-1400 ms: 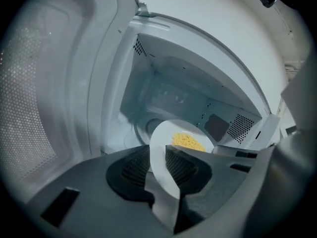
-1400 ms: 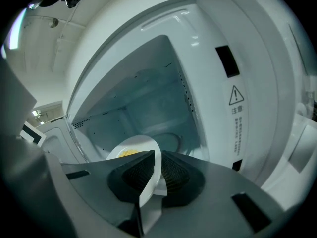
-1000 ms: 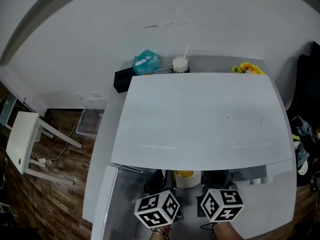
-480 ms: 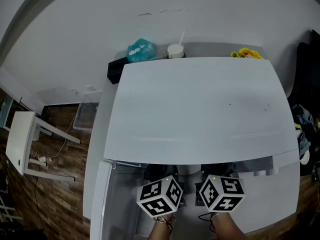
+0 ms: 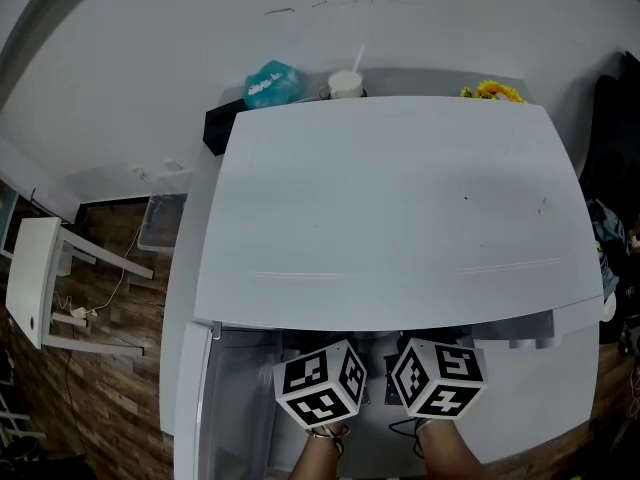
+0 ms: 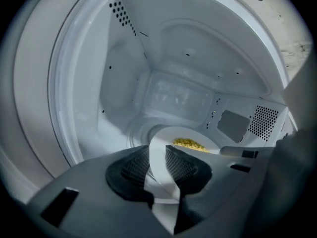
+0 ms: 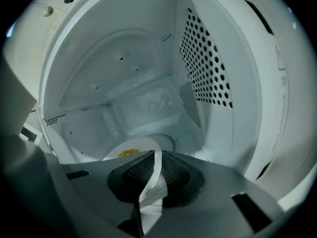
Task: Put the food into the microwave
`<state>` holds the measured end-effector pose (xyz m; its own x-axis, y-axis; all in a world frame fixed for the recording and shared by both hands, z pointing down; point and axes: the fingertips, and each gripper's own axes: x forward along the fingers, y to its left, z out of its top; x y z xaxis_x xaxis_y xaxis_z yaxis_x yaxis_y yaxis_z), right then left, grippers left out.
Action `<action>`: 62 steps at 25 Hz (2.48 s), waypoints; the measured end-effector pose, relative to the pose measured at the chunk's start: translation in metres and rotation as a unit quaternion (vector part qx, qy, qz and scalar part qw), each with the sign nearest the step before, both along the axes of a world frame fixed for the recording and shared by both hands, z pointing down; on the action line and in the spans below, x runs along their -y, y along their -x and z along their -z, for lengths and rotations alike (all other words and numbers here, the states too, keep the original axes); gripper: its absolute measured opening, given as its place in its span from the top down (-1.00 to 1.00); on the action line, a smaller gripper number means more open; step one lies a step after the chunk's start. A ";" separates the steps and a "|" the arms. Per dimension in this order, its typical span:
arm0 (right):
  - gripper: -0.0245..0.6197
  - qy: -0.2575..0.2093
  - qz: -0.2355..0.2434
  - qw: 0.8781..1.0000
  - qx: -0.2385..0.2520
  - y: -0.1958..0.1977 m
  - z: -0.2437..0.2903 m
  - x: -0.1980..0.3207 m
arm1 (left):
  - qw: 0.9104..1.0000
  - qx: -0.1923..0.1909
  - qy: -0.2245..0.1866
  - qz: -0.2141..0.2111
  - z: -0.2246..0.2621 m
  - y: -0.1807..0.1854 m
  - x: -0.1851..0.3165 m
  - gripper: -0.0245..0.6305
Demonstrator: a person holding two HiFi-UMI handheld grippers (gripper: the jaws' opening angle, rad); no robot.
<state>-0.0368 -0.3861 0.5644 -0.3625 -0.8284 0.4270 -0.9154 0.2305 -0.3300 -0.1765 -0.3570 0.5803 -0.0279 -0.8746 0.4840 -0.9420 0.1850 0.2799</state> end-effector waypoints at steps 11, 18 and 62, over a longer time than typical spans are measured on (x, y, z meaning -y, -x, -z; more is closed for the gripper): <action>0.75 0.021 -0.016 0.999 -0.022 0.001 -0.006 0.005 | 0.998 0.061 0.033 0.007 -0.002 0.001 0.006 0.62; 0.75 0.023 -0.033 0.999 -0.024 -0.004 -0.007 0.007 | 0.998 0.056 0.031 0.016 -0.002 0.003 0.006 0.62; 0.86 -0.013 0.150 0.988 -0.032 -0.019 0.078 -0.133 | 0.999 0.012 0.014 -0.039 0.087 -0.064 -0.142 0.92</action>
<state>-0.0179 -0.2529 0.4861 -0.5664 -0.6992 0.4362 -0.8234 0.5021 -0.2643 -0.1123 -0.2154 0.4936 0.0285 -0.8609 0.5080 -0.9602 0.1177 0.2532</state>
